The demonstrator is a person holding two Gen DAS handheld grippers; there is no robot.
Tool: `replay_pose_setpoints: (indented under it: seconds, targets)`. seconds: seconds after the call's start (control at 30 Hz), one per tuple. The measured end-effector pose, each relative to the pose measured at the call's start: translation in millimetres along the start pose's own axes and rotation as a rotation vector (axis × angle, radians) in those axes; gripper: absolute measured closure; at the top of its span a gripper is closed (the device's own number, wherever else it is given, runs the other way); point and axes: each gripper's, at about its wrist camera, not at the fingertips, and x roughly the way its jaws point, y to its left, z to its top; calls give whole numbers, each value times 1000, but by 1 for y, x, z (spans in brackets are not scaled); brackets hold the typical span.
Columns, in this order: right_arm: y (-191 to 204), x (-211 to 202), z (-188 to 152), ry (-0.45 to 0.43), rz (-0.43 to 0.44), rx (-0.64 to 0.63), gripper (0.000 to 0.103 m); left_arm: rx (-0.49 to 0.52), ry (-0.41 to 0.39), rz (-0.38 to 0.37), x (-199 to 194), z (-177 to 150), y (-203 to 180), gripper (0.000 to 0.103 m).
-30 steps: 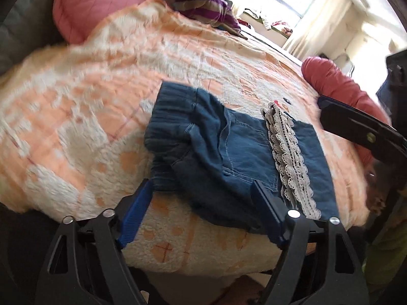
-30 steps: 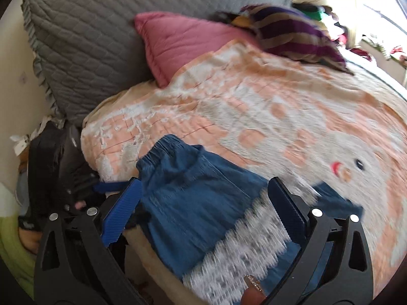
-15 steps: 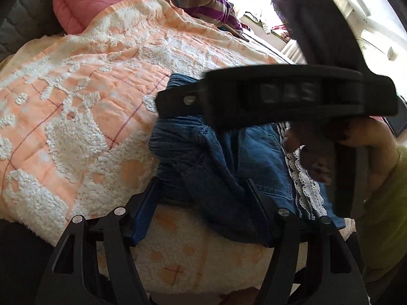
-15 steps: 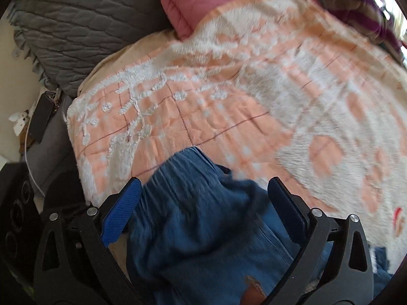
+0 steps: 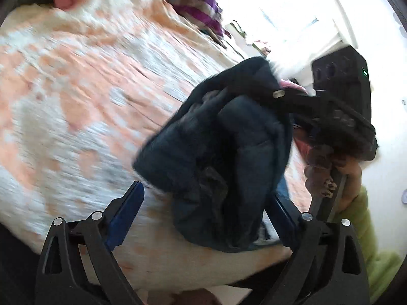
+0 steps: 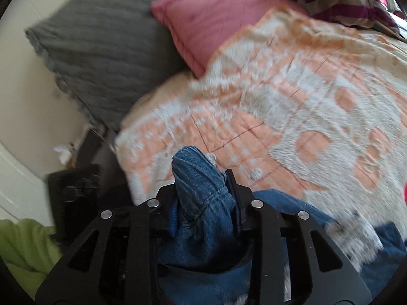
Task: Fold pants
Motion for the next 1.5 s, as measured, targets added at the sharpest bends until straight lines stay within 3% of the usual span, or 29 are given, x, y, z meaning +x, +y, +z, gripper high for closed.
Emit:
replay_pose_setpoints:
  seconds: [0.2,0.27,0.33,0.37,0.4,0.43,0.6,0.7,0.8,0.9,0.97,1.07,1.17,1.23,1.37,1.5]
  targets:
    - [-12,-57,-16,-99,18,31,79,32,58,-120,25,5,-39,15]
    - [-18,-71,-20,-123,3,40,79,87,58,-123,31,7,-62,17]
    - [-25,-84,-26,-145,-1,58,74,133,62,-126,37,6,-86,17]
    - [-29,-90,-28,-157,-12,66,66,155,65,-125,42,5,-96,17]
    - [-33,-100,-32,-171,-38,75,50,194,67,-113,47,2,-109,17]
    - [-38,-106,-36,-182,-58,80,47,228,71,-98,51,-1,-118,17]
    - [-72,-148,-80,-261,-207,163,43,345,150,-106,74,-27,-149,17]
    - [-84,-150,-108,-256,-302,192,43,370,207,-90,92,-42,-153,17]
    - [-92,-137,-125,-225,-277,238,42,409,211,-47,98,-49,-152,16]
    - [-96,-116,-128,-108,-425,208,43,420,216,-40,98,-56,-153,15]
    - [-104,-111,-132,-72,-461,214,43,435,222,-32,101,-57,-152,15]
    - [-110,-111,-138,-80,-448,235,42,459,218,-25,95,-59,-158,15]
    - [-100,-128,-140,-155,-433,217,38,465,175,-21,77,-52,-162,14]
    - [-87,-143,-143,-207,-462,188,33,467,125,27,62,-41,-160,7]
    - [-63,-163,-148,-266,-500,137,25,462,44,102,42,-21,-151,5]
    - [-34,-179,-160,-308,-522,81,20,459,25,154,36,-5,-148,5]
